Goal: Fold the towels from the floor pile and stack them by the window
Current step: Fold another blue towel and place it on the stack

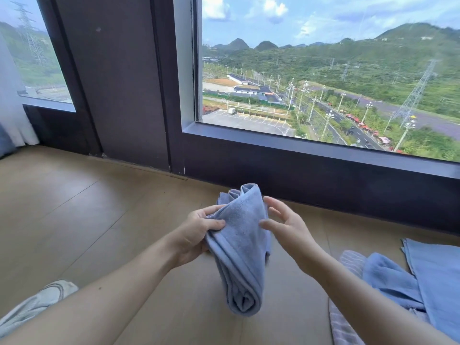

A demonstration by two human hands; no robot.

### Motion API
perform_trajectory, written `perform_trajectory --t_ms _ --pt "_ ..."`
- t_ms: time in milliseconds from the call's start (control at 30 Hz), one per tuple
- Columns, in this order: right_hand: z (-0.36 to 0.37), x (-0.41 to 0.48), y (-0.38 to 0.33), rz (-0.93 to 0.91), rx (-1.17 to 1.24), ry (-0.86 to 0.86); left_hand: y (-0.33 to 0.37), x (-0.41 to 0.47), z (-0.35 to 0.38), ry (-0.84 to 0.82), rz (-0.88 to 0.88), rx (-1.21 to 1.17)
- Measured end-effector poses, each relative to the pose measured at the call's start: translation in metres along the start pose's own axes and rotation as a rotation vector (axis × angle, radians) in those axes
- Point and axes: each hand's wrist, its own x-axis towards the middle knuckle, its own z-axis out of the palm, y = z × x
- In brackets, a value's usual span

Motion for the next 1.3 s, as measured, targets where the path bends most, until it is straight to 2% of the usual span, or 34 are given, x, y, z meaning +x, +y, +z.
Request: perform_trajectory --t_ms 100,233,400,567,700,867,1033,1200,1300 --pt "-0.018 0.004 0.009 0.094 0.160 -0.124 0.008 -0.007 -0.004 -0.112 0.006 -0.058" --pt "-0.025 0.003 0.013 0.060 0.169 -0.300 0.011 -0.008 -0.005 -0.176 -0.027 0.022" --pt "-0.023 0.000 0.006 0.012 0.235 -0.270 0.007 -0.010 -0.003 -0.172 -0.064 0.107" --pt "-0.024 0.000 0.001 0.095 0.103 -0.416 0.009 -0.013 -0.003 -0.149 -0.099 0.183" --pt "-0.022 -0.001 0.006 0.174 0.133 -0.528 0.009 -0.013 -0.004 -0.140 -0.106 0.210" --pt "-0.023 -0.001 0.009 0.155 0.227 -0.430 0.011 -0.014 -0.007 -0.104 -0.087 0.268" --pt "-0.024 -0.005 0.005 0.027 0.202 -0.159 0.014 -0.008 -0.012 0.073 0.012 0.328" --pt "-0.017 -0.002 0.007 -0.018 0.160 0.086 0.008 -0.001 -0.009 0.269 0.198 0.539" --pt "-0.015 0.002 0.007 -0.040 0.027 0.165 0.006 0.002 -0.011 0.324 0.310 0.627"
